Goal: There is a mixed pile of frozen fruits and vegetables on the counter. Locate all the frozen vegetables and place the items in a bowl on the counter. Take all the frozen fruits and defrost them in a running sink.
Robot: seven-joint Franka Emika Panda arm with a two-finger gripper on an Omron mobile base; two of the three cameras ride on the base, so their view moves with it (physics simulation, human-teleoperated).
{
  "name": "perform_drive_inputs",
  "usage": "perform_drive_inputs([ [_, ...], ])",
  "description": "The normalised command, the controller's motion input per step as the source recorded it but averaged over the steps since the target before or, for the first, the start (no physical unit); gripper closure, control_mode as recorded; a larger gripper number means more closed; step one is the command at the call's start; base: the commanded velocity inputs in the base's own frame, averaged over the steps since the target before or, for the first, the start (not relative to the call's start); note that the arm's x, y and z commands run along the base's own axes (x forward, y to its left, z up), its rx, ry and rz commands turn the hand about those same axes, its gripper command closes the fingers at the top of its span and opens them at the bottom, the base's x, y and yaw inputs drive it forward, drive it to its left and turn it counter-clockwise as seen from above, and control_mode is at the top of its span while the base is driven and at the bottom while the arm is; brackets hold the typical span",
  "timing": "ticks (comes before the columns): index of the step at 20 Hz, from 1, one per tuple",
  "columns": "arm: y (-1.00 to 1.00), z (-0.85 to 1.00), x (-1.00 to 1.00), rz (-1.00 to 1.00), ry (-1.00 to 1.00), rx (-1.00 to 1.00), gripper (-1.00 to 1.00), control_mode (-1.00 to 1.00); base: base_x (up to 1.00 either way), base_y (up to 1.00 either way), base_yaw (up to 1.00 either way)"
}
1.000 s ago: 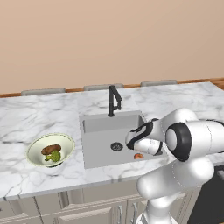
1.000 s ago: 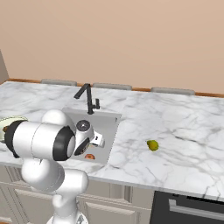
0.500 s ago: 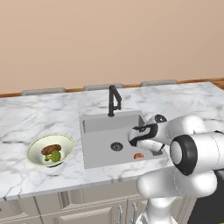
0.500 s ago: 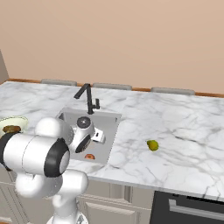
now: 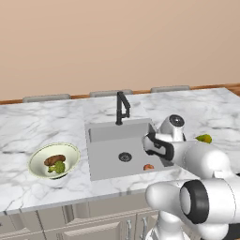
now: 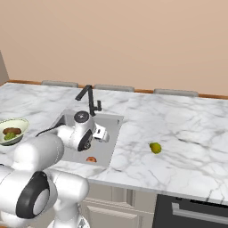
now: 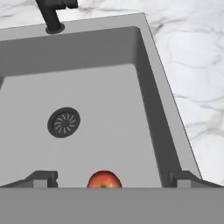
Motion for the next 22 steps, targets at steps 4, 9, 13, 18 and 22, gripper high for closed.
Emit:
perform_drive_inputs([
  [4, -0.6, 0.24, 0.01, -0.06, 0.0, -0.04, -1.0, -1.0, 0.0, 0.0, 0.0],
  [9, -0.42, 0.46, 0.0, -0.01, 0.0, 0.0, -1.0, -1.0, 0.0, 0.0, 0.0],
  [13, -0.54, 0.2, 0.01, -0.01, 0.03, 0.0, -1.0, -1.0, 0.0, 0.0, 0.0],
  [18, -0.56, 0.0, 0.05, 0.0, 0.07, -0.12, -1.0, -1.0, 0.0, 0.0, 0.0],
  [22, -0.48, 0.0, 0.06, 0.0, 0.07, -0.15, -1.0, -1.0, 0.0, 0.0, 0.0],
])
